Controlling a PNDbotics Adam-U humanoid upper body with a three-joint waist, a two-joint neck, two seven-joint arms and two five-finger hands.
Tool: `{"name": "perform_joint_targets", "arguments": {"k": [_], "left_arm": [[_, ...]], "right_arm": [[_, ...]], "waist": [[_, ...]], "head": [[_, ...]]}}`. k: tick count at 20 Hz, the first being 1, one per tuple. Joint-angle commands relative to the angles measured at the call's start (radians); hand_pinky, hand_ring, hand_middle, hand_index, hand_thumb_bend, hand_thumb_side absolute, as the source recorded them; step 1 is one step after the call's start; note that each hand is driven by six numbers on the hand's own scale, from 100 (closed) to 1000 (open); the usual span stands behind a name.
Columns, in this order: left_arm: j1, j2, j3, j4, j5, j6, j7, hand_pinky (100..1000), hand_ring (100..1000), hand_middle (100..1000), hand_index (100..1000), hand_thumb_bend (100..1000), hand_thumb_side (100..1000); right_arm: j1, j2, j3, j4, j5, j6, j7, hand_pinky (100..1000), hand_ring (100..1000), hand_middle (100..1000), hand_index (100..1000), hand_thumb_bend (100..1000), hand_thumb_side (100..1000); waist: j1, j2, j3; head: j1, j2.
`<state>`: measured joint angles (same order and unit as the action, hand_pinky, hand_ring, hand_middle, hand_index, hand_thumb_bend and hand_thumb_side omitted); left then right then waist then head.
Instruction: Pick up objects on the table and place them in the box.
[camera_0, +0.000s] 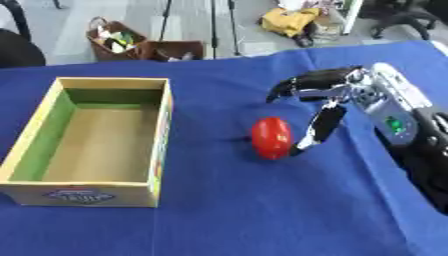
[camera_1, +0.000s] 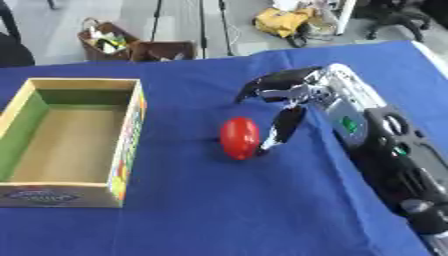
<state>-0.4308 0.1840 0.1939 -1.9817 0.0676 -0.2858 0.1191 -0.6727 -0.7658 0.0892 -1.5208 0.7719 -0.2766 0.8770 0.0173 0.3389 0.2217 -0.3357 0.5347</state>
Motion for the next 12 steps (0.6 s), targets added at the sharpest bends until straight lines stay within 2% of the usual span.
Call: {"name": "perform_joint_targets", "arguments": {"k": [1, 6, 12], "left_arm": [[-0.012, 0.014, -0.003, -0.018, 0.002, -0.002, -0.005, 162, 462, 546, 665, 100, 888], [-0.017, 0.013, -0.004, -0.018, 0.003, -0.002, -0.005, 163, 462, 546, 665, 100, 888], [-0.021, 0.010, -0.005, -0.018, 0.004, -0.002, -0.006, 164, 462, 546, 665, 100, 890]], "right_arm": [[-0.010, -0.007, 0.000, -0.001, 0.013, -0.026, 0.030, 931, 969, 931, 1000, 619, 480], [-0.012, 0.014, 0.004, 0.012, 0.021, -0.019, 0.030, 928, 964, 927, 1000, 635, 512], [-0.015, 0.032, -0.002, 0.003, 0.045, 0.021, 0.016, 908, 936, 872, 1000, 604, 544]], "waist": [[-0.002, -0.018, -0.001], [-0.006, -0.019, 0.000], [-0.007, -0.017, 0.003]], "head": [[-0.001, -0.008], [-0.003, -0.006], [-0.010, -0.010]]}}
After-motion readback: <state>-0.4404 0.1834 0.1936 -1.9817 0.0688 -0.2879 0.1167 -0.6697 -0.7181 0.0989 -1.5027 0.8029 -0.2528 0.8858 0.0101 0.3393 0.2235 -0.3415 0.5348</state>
